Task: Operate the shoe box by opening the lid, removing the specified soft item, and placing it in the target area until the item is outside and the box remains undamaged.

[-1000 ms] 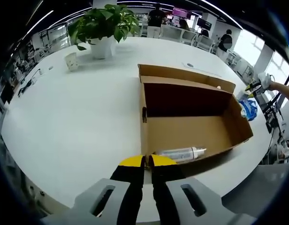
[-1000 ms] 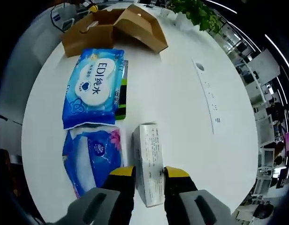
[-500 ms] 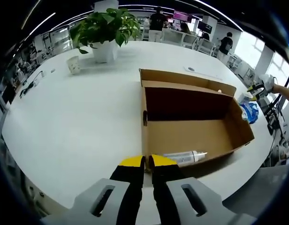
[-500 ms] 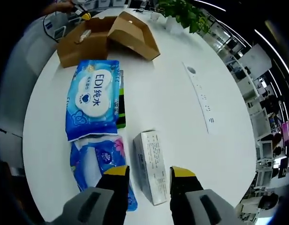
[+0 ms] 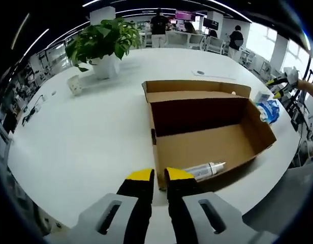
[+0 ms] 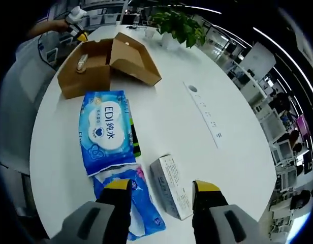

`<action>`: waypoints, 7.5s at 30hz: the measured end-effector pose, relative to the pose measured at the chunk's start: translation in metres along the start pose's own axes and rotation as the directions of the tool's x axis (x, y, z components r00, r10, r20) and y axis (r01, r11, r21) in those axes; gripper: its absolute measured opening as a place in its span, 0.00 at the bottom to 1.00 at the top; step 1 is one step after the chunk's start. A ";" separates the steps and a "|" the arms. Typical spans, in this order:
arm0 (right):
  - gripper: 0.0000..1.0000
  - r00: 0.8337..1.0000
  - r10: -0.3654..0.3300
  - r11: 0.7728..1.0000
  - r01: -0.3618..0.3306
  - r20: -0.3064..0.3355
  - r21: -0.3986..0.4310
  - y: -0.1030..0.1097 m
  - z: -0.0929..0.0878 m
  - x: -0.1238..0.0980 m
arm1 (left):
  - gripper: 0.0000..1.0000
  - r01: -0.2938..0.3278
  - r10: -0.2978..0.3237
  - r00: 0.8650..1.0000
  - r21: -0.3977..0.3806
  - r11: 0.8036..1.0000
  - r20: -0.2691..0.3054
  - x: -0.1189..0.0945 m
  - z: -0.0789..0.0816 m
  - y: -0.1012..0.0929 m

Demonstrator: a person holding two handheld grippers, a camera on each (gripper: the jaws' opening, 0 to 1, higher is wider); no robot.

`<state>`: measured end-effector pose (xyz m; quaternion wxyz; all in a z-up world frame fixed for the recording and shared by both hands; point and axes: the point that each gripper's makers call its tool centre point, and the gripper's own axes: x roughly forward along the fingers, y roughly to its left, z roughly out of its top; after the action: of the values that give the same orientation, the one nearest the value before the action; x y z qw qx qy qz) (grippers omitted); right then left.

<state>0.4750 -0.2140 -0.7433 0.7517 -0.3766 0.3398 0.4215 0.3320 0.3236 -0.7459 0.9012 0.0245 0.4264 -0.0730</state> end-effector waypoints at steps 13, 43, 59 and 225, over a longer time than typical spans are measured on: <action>0.59 0.994 -0.044 0.994 0.034 0.098 0.102 0.040 0.022 -0.025 | 0.14 0.035 -0.035 0.999 0.116 0.993 0.003 -0.007 0.011 -0.009; 0.87 0.932 -0.161 0.906 0.009 0.325 0.423 0.130 0.076 -0.090 | 0.33 0.312 -0.256 0.950 0.457 0.833 -0.181 0.003 0.026 -0.053; 0.98 0.903 -0.232 0.860 0.016 0.362 0.510 0.171 0.083 -0.115 | 0.40 0.499 -0.377 0.867 0.538 0.679 -0.327 0.018 0.023 -0.081; 0.95 0.874 -0.341 0.811 0.086 0.347 0.579 0.210 0.069 -0.139 | 0.19 0.529 -0.272 0.843 0.803 0.273 -0.464 0.054 -0.009 -0.114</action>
<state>0.2442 -0.1316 -0.6532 0.9271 -0.0792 0.2234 0.2902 0.3413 0.2064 -0.7915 0.6290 0.4126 0.4091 -0.5166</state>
